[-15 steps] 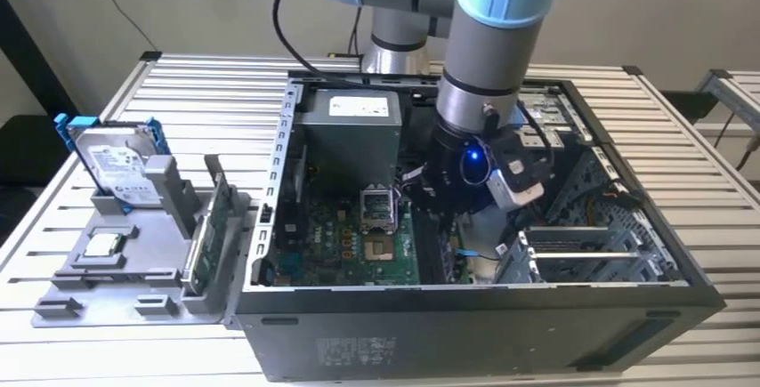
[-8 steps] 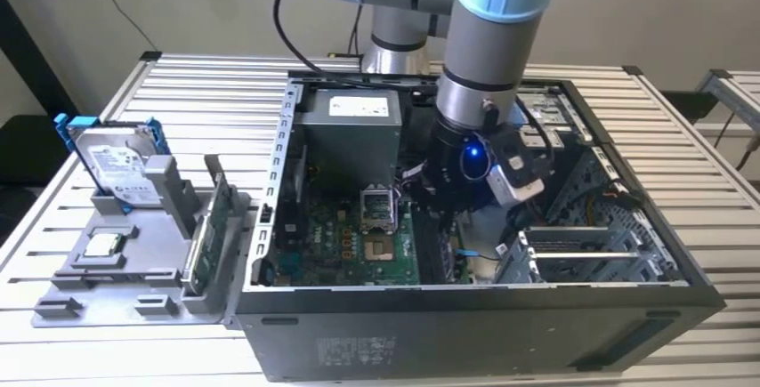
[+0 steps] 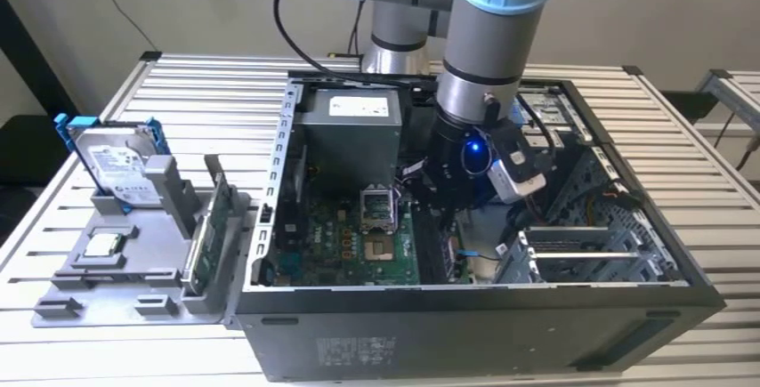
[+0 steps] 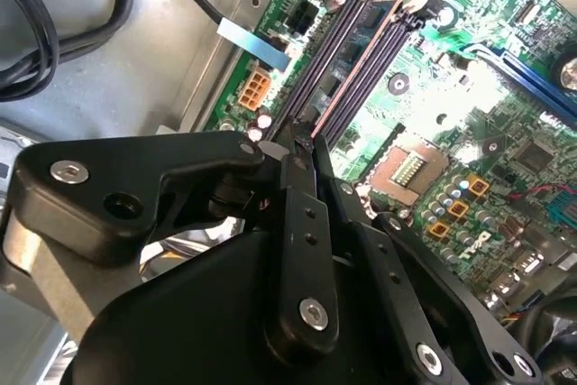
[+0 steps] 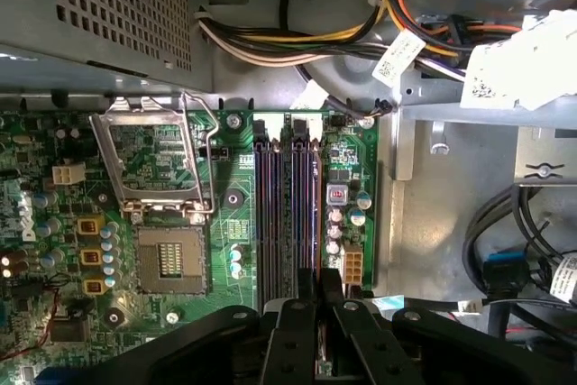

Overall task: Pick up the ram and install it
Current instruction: 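Insert the ram into the slot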

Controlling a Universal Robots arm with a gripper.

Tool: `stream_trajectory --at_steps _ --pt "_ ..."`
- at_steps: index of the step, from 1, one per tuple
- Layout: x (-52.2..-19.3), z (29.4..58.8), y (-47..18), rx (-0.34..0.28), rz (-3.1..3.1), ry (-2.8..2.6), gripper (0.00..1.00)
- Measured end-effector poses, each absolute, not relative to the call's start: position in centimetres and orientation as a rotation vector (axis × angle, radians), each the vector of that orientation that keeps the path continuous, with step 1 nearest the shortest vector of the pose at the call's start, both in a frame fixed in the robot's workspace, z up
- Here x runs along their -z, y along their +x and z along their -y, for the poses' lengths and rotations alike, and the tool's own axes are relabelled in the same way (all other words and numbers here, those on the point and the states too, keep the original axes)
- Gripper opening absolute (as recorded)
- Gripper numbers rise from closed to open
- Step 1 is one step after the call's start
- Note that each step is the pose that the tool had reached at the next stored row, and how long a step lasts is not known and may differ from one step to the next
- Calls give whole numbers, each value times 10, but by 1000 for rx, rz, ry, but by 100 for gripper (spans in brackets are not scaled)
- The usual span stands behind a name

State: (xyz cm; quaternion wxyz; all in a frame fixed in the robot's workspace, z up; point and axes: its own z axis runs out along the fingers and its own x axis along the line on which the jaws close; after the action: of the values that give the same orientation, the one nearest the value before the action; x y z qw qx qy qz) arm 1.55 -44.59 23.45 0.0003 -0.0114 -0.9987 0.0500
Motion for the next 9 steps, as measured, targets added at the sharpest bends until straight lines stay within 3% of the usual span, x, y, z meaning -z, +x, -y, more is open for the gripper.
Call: stream_trajectory --at_steps 9 --pt "-234 446 15 -180 3136 -36 14"
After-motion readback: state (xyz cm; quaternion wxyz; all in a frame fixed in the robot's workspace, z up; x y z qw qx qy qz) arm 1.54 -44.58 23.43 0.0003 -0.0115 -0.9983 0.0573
